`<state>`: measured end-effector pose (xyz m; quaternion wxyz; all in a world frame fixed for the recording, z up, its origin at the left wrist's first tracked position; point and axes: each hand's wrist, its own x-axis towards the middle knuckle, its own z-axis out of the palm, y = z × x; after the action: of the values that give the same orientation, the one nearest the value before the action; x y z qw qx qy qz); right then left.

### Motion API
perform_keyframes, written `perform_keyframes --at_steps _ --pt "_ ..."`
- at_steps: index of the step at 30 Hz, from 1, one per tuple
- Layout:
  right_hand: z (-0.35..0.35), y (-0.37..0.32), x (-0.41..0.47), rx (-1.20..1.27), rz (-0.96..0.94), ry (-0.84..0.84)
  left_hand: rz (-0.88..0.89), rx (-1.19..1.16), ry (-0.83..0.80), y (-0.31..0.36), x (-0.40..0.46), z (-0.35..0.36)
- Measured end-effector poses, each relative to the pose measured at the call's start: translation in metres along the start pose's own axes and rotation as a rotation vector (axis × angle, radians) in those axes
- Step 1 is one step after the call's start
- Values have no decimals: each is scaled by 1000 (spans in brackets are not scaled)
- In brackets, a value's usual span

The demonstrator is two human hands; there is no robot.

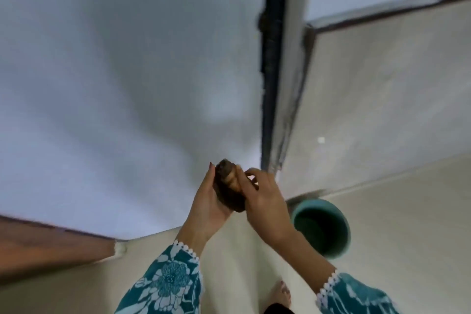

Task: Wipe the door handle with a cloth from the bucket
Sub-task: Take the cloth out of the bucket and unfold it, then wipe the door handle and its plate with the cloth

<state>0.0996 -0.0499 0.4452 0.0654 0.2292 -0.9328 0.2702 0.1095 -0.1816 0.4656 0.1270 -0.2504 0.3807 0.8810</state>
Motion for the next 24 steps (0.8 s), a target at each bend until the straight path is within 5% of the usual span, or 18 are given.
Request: perform_keyframes --at_steps 5,10,16,24 --pt "22 -121 5 146 -366 -156 249 -42 103 61 -89 -83" --pt "37 -245 11 474 -353 -253 405 -20 158 101 -186 -170" --pt "87 -380 -12 341 -556 -315 471 -36 186 138 -275 -253" --pt "106 -459 39 337 -493 -230 464 386 296 209 -315 -348"
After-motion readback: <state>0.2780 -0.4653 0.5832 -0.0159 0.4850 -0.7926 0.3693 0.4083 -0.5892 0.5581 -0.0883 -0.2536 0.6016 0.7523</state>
